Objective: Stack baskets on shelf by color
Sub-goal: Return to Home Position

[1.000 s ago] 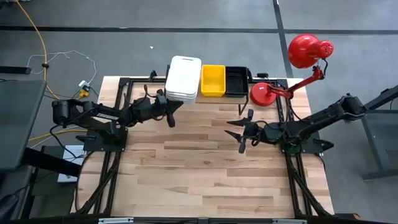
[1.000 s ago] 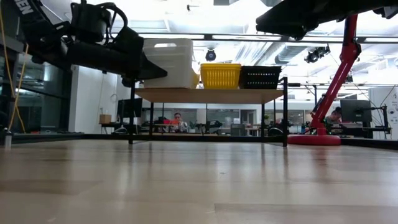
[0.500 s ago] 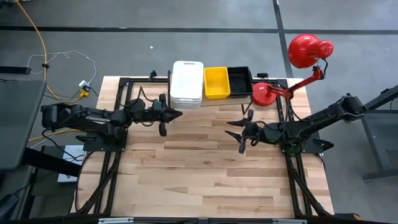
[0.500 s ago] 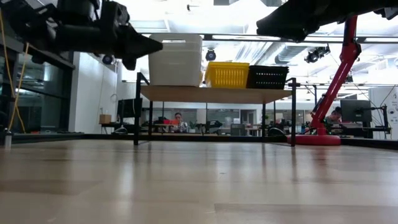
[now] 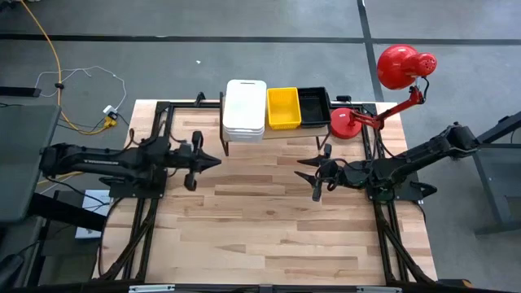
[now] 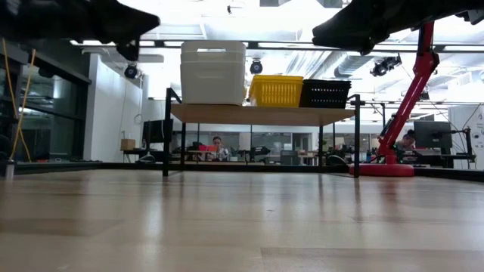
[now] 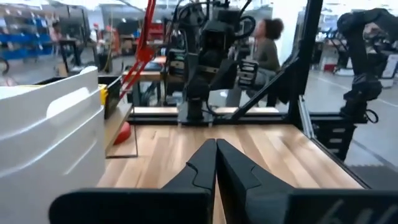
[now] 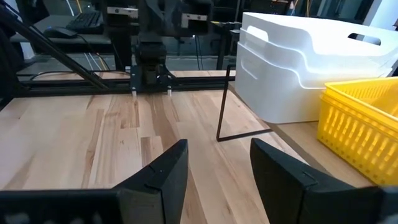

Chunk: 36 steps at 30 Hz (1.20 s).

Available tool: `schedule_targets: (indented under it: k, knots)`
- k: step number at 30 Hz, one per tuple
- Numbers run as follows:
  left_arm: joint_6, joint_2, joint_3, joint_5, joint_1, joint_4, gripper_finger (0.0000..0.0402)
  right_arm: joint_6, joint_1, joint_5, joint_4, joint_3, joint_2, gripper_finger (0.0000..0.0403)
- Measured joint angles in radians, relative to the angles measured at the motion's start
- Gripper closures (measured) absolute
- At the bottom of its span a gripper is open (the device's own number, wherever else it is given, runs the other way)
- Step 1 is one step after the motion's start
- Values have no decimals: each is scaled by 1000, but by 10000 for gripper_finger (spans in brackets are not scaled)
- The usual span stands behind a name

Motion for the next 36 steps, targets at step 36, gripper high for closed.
schedule_targets:
  k: [36]
  knots:
    - [-12,-651,-268,-251,-251,-204,402,33,0,-3,-8,0,0,243]
